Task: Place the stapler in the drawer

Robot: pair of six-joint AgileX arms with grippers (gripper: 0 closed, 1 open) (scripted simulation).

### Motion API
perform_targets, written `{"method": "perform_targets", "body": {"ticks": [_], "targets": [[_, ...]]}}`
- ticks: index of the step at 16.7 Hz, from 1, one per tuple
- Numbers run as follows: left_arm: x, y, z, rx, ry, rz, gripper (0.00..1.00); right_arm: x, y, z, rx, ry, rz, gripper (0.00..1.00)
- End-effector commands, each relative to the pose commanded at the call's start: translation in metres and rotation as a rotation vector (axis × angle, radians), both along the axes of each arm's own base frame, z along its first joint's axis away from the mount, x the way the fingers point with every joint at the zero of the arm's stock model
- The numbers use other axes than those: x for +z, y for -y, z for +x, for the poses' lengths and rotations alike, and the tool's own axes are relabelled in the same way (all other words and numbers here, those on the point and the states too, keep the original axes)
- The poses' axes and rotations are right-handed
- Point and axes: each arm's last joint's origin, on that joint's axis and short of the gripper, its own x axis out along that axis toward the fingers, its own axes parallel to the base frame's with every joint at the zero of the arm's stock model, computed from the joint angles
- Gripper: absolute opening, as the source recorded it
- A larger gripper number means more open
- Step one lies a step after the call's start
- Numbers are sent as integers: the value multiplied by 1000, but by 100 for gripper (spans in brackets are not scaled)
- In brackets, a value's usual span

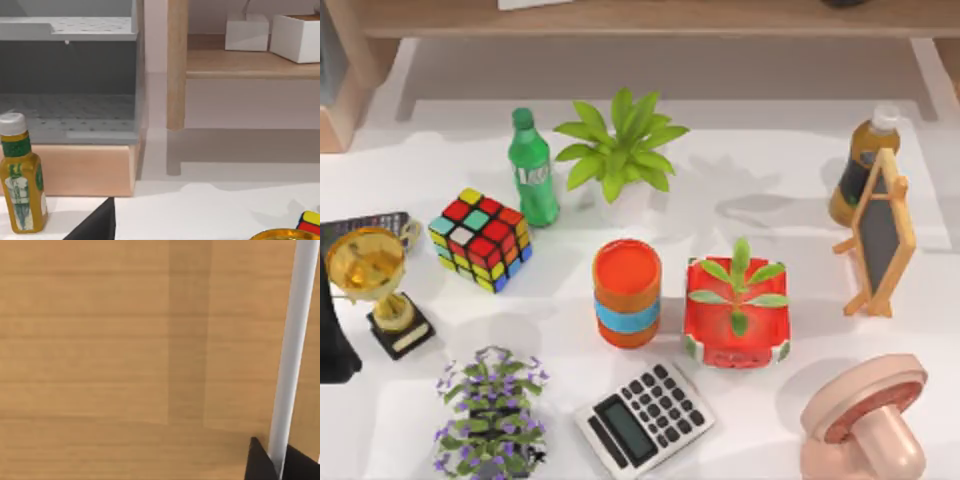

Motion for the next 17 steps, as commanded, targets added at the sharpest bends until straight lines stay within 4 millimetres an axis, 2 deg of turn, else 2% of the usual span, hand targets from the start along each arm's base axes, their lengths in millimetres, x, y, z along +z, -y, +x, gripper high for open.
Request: {"method": "perform_targets", "body": {"ticks": [7, 9, 14, 17], "targets": [[0, 0, 0, 0, 0, 0, 100, -1, 0, 0, -1, -4, 5, 0], [0, 0, 0, 0, 0, 0, 100, -2, 0, 10, 3, -6, 6, 0], [0, 0, 0, 0, 0, 0, 100, -1, 1, 51, -1, -5, 5, 0], [0, 0, 0, 0, 0, 0, 100, -1, 1, 63, -2, -4, 5, 0]]}}
